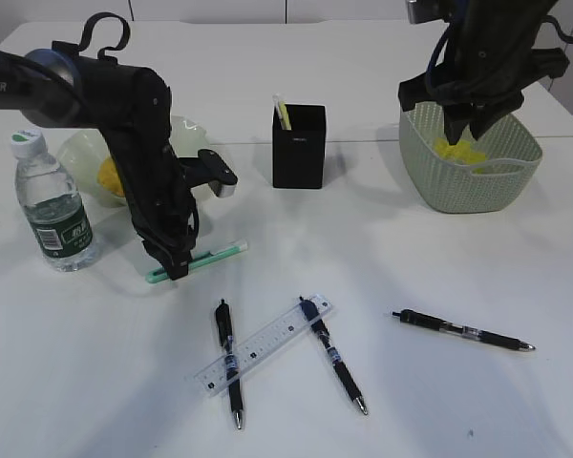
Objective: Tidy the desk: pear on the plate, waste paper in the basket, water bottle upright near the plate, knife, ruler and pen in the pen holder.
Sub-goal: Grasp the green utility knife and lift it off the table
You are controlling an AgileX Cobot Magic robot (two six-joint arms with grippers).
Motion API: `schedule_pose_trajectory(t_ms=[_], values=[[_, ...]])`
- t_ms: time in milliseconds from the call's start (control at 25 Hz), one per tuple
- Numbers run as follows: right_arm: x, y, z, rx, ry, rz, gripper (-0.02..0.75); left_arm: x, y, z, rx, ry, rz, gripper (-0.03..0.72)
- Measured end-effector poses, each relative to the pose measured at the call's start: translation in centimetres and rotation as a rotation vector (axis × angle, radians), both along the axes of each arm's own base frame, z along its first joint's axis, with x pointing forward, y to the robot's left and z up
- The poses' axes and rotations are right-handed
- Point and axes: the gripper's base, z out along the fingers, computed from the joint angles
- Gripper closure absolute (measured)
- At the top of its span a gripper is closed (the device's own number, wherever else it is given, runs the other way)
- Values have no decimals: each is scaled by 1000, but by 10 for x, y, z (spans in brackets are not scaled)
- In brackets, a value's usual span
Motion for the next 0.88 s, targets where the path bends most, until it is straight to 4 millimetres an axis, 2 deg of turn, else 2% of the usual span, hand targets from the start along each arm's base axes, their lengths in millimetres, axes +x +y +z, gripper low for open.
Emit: schedule_pose_trajectory(t_ms=[440,880], values=[[0,0,0,-1,4,-1,537,0,-3,1,-13,42,21,585],[-1,0,0,-4,12,-4,536,13,-8,26,-36,1,65,585]])
